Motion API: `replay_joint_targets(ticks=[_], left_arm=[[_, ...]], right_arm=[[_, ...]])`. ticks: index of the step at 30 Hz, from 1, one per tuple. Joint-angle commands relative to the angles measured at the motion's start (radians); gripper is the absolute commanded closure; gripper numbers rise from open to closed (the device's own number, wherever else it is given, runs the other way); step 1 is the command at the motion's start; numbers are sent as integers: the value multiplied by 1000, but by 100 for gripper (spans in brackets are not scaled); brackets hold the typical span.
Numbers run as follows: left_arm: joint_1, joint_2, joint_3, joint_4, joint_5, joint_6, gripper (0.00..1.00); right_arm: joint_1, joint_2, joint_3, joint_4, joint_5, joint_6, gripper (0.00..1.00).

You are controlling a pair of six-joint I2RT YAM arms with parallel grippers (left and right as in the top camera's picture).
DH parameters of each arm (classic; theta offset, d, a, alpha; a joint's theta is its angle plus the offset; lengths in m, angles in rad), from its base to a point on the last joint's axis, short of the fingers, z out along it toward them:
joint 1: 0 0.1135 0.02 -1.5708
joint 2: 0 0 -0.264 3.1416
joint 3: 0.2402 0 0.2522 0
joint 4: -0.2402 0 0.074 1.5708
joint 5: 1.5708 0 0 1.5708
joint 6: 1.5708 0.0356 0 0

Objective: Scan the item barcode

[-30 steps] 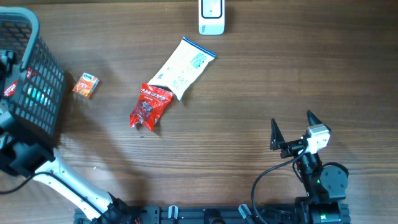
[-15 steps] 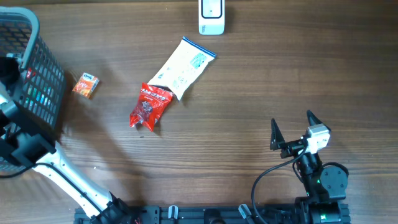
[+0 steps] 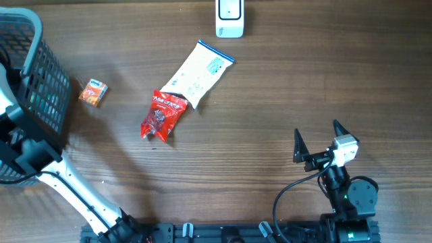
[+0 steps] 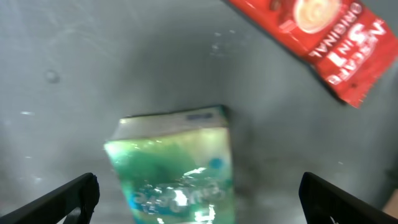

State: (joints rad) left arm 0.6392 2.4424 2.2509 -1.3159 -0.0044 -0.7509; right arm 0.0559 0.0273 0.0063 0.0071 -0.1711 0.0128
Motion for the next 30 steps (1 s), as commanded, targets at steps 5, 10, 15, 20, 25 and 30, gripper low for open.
replay_joint_targets(ticks=[5,10,15,20,25,30], left_arm=[[-2,14,-2,-21,-58,-20,0],[-2,19,-9,-20,-58,-20,2],[-2,52,-9,-32,-57,-20,9],[-2,57,-8,-34,-57,-20,28],[7,58,-9,-40,-57,-19,59],[29,53,-6,-55,-57,-16,82]], right_arm=[[-4,2,-1,3,11,-11,0],[-4,2,-1,3,11,-12,0],[-4,2,-1,3,11,-12,0],[-4,2,-1,3,11,-12,0],[-4,2,-1,3,11,-12,0],[-4,2,-1,3,11,-12,0]])
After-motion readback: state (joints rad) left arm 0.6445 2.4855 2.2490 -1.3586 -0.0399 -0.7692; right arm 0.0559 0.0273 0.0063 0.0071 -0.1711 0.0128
